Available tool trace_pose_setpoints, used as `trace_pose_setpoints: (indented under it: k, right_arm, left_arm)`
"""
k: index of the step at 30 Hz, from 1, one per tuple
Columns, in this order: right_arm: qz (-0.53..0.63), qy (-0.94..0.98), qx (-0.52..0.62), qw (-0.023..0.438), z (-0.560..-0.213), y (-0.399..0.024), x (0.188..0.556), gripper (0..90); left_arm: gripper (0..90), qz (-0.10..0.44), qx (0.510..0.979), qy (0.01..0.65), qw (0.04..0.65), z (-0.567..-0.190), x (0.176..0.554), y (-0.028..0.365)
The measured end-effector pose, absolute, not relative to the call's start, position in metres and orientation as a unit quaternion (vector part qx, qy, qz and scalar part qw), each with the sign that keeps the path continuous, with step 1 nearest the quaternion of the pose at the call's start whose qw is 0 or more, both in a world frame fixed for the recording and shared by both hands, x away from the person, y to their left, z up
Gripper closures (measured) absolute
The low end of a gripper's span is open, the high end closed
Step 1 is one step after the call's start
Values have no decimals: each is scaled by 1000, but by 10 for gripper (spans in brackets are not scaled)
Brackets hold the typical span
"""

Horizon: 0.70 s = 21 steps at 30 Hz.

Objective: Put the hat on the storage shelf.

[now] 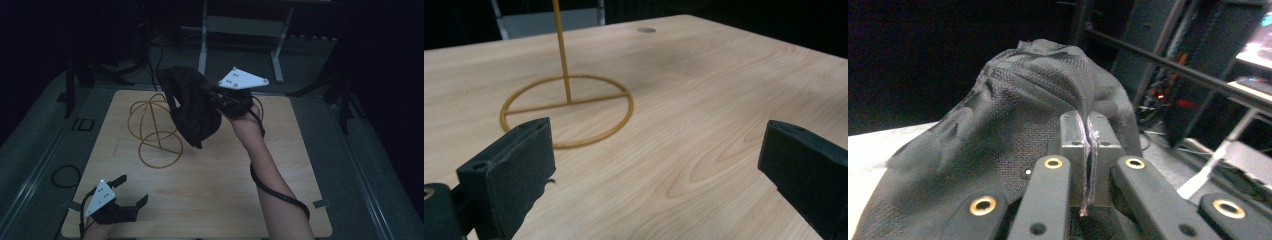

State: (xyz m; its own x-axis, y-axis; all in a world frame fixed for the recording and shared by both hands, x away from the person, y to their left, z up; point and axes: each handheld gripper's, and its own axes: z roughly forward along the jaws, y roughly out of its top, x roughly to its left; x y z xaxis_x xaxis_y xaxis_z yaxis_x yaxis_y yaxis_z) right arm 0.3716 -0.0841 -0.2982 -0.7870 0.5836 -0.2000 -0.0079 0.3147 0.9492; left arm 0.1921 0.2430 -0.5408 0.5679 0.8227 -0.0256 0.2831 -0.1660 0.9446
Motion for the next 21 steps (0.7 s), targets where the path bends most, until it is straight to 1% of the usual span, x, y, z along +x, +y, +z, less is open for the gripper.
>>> trace_pose_setpoints:
  k: [6, 16, 21]
  right_arm:
    - [543, 784, 171, 246, -306, -52, 377, 880]
    - [537, 804, 149, 207, -317, -6, 383, 879]
    - [526, 815, 145, 196, -322, 16, 388, 878]
  left_arm:
    - [22, 270, 715, 384, 518, -543, 191, 246]
    - [23, 266, 714, 386, 520, -547, 193, 250]
    - [22, 270, 716, 381, 519, -548, 193, 249]
